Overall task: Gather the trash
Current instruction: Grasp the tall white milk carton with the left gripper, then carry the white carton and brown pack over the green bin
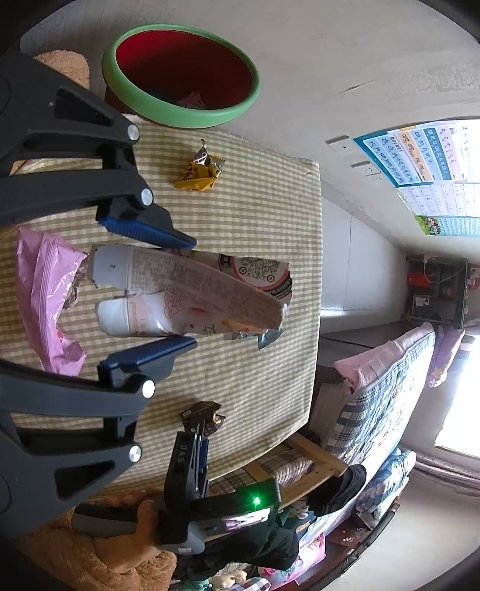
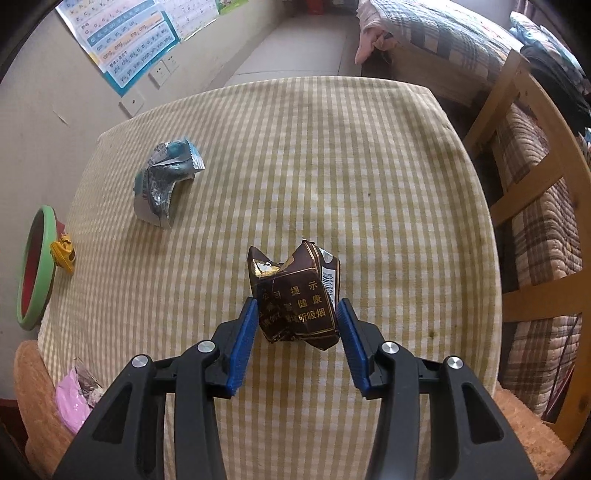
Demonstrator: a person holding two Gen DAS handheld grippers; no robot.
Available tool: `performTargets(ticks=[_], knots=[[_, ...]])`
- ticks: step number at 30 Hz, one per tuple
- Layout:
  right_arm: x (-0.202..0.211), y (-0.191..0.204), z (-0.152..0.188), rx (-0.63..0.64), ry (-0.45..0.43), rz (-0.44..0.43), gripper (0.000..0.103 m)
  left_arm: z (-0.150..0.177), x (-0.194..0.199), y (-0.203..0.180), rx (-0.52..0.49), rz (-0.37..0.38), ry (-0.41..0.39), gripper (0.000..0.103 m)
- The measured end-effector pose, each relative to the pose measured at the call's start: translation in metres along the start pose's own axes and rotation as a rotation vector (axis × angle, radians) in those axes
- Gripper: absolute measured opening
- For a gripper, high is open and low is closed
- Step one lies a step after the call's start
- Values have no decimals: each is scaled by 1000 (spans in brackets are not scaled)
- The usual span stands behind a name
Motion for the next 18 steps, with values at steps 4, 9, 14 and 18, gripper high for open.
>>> performTargets(ticks=[4,9,14,18], knots=[[-1,3,-1,17,-7,17,45,2,2,1,7,1,0,46],[5,11,-2,20,-26,-10,25,1,4,2,20,1,-8,46],[19,25,-5,32,-75,-52,25,0,10,7,32,-1,-22,46],[32,40,-6,68,-119,-68,25,2,14,16,50,-6,-30,46]])
Point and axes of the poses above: each gripper's, at about its wrist camera, not at the fingertips, and x roughly against the way its jaws point, y to its left, z to its underside, the point moved 9 cm from there along -x, roughly the way its jaws point, and after that the axes turned 12 degrees about -x, right-handed, at the moved point
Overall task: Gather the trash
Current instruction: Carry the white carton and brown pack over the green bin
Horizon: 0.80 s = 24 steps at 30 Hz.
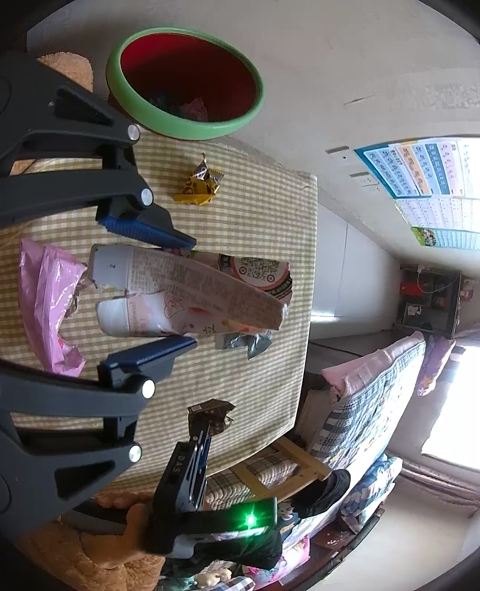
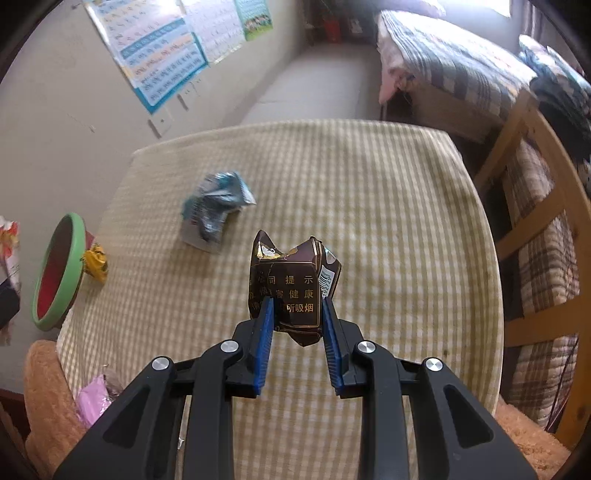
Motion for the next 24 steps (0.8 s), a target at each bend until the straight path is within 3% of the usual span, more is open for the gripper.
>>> performTargets(ticks=[11,24], knots=[[16,40,8,82,-19,-44,25,12,6,35,61,-29,0,46],[65,100,-4,114,-97,-187,25,29,27,118,191,-180,-12,46]])
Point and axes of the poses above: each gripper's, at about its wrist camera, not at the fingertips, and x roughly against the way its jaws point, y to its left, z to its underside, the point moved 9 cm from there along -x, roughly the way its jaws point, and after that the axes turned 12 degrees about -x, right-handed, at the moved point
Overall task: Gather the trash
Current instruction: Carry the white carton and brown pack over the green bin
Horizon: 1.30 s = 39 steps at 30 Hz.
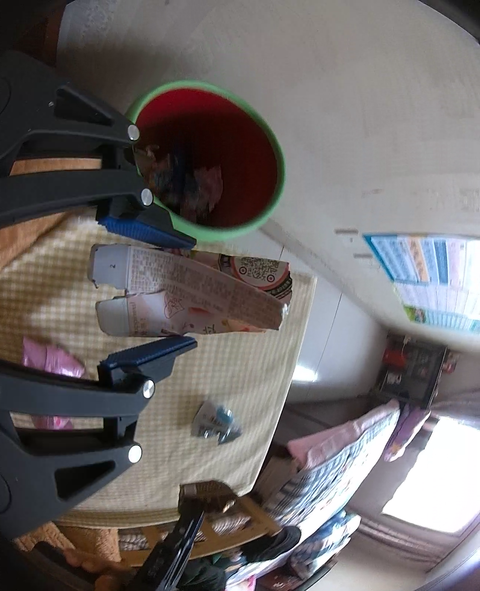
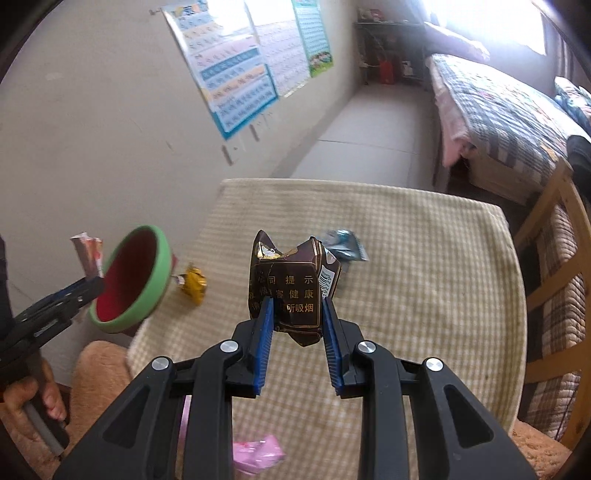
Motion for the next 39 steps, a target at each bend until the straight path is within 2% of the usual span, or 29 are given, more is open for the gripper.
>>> performTargets(ticks=[7,14,30,39], knots=[[3,39,1,50,3,-56,26,10,8,42,59,-66,-4,46],[0,81,5,109,20,-103,26,14,15,63,84,-105,-22,46],[-18,168,17,205,69,-180,26,33,22,114,171,-142,-28,46],[-37,194,29,245,107,-177,26,48,19,136,213,-156,-9,46]])
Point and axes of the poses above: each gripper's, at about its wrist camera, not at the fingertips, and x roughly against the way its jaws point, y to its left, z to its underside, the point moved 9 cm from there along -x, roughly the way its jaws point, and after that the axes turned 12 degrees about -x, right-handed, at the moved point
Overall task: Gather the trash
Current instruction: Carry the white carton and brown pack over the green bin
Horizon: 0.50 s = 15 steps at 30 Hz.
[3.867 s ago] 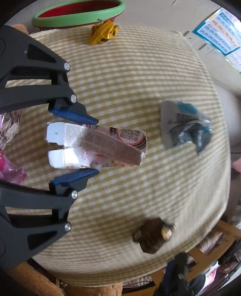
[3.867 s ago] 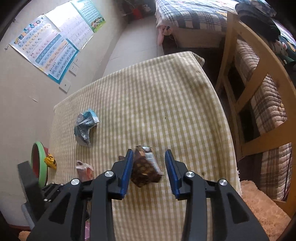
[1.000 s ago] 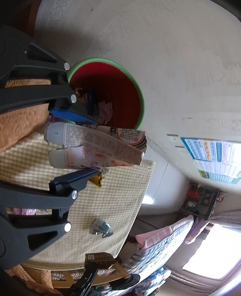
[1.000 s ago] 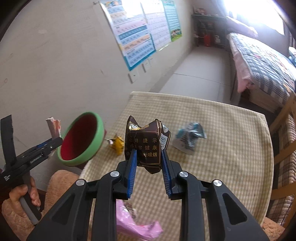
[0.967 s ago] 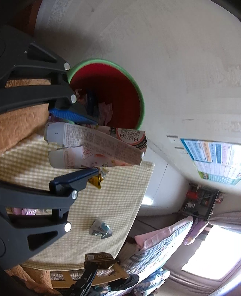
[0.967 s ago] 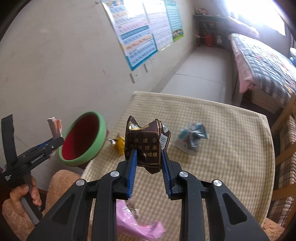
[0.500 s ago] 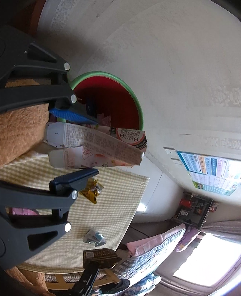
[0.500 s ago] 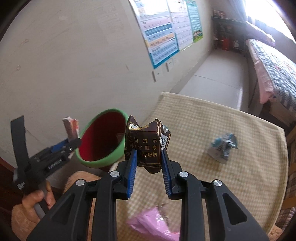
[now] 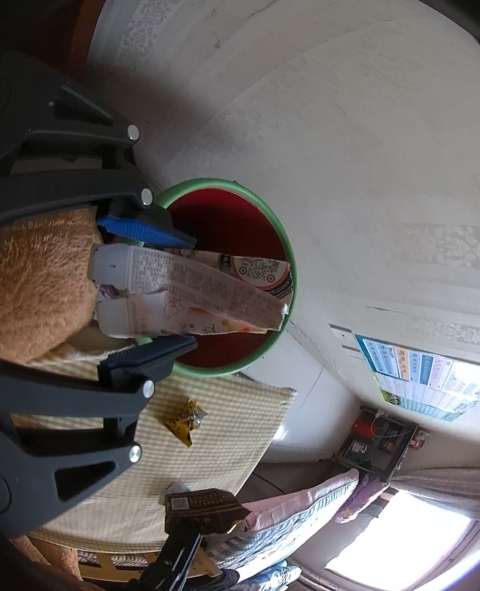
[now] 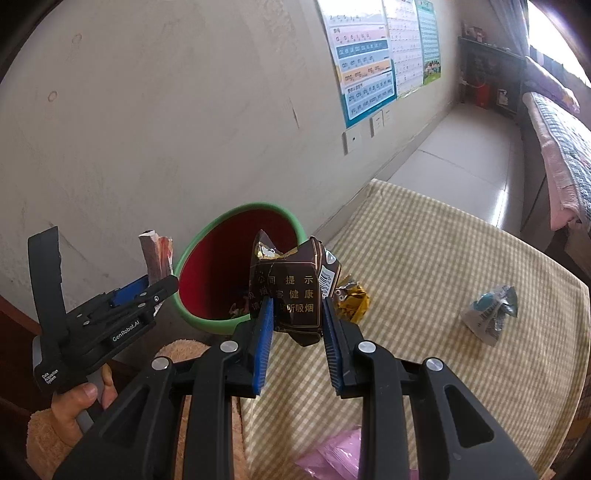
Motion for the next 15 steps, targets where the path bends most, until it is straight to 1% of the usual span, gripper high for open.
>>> performTargets(ticks=[7,15], knots=[[-16,9,-3,10,25,-1,26,3,-7,12,17,-2,11,46],[-34,28,-9,42,50,-7,26,6,-17,23,29,-11,27,46]])
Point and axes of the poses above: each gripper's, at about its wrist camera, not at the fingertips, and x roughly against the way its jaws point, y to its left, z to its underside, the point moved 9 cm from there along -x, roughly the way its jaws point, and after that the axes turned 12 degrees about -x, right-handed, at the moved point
